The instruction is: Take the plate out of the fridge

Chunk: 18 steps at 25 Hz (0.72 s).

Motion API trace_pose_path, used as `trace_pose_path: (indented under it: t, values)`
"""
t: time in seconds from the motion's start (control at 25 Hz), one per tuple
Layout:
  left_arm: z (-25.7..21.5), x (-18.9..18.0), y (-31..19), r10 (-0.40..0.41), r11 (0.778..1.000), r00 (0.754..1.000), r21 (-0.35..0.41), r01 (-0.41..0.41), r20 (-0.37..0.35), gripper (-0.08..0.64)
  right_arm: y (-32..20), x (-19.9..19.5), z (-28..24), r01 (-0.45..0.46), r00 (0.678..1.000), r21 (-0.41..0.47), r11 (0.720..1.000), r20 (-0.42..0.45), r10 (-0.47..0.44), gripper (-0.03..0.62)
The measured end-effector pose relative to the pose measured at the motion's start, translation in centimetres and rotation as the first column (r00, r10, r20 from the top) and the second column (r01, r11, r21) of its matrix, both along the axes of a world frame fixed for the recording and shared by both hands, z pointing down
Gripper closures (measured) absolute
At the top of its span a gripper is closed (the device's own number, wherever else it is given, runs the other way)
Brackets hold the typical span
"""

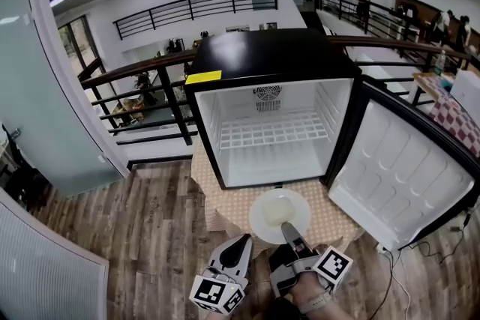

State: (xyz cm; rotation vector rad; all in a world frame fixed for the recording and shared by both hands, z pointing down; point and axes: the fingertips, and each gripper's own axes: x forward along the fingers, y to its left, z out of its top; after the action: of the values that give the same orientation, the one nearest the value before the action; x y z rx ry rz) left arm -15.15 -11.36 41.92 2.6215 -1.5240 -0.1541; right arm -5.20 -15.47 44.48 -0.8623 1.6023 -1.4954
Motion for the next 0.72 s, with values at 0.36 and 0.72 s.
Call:
trace_pose_path:
  t: [0.36,0.72]
  values:
    - [-0.2,-1.1,3.5,0.001,1.0,1.0,0.006,-0.001,-0.009,0.549,3.4,-0.6,0.2,-0.017,1.0,-0.004,1.0,0.009,0.017,0.537]
    - [0.7,-0.8,7.3,0.016,1.0,1.0,0.004,-0.016,-0.002,0.549,7.1,0.1,1.1,-0.043,0.999,-0.012,0.999,0.025,0.044,0.537]
